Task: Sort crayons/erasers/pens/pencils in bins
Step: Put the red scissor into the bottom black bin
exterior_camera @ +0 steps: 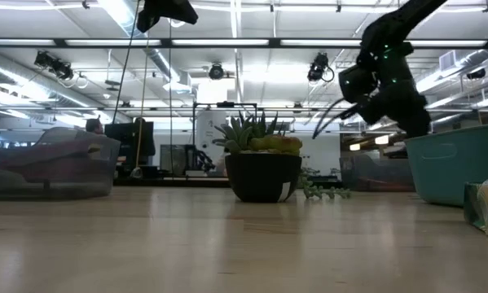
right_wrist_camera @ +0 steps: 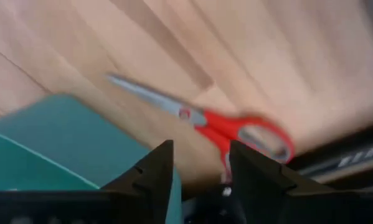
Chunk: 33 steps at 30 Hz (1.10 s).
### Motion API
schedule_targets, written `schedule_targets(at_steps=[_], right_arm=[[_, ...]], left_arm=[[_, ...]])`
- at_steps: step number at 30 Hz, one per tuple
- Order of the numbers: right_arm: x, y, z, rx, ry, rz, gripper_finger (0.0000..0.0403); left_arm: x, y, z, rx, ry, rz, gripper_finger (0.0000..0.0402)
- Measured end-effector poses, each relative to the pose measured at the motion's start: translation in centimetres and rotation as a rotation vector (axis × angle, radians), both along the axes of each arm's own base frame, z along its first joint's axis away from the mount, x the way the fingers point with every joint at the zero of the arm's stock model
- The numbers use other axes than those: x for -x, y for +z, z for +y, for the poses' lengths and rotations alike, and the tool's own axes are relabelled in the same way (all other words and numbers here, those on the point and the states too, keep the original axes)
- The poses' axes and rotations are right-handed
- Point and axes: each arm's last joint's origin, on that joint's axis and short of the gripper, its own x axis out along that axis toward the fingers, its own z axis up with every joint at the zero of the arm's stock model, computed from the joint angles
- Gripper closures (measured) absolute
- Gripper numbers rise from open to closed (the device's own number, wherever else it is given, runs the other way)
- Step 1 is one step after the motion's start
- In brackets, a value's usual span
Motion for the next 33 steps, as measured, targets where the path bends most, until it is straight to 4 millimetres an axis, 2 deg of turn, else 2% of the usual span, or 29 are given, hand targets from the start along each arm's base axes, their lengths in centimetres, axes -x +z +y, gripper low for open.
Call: schedule_targets(at_steps=[5,11,14,21,33], right_arm=[[2.0,-0.8,1.8,-0.011,-0.05,0.032,0.0219],[5.2,-1.8,3.3,0.072,-0.288,0.003,0.0217],[6.0,-2.3,4.3,0.101,-0.174,-0.056,0.0217],[4.7,-2.5,4.8,0.184,-0.123,-0.079,0.0217],[3.7,-4.6,3.9,0.208,-0.491,0.134,0.0223]], left_arm=[[0.0,0.0,0.0,-0.018,-0.009,0.006,0.0361],[0.1,0.0,0.2,-0.03,-0.008,0.011,0.0354],[0.1,0.0,0.2,-0.031,-0.009,0.011,0.0354],[0.0,0.0,0.2,-0.026,-0.006,0.009,0.0352],[0.0,0.0,0.1,0.026,0.02,-0.012,0.0351]])
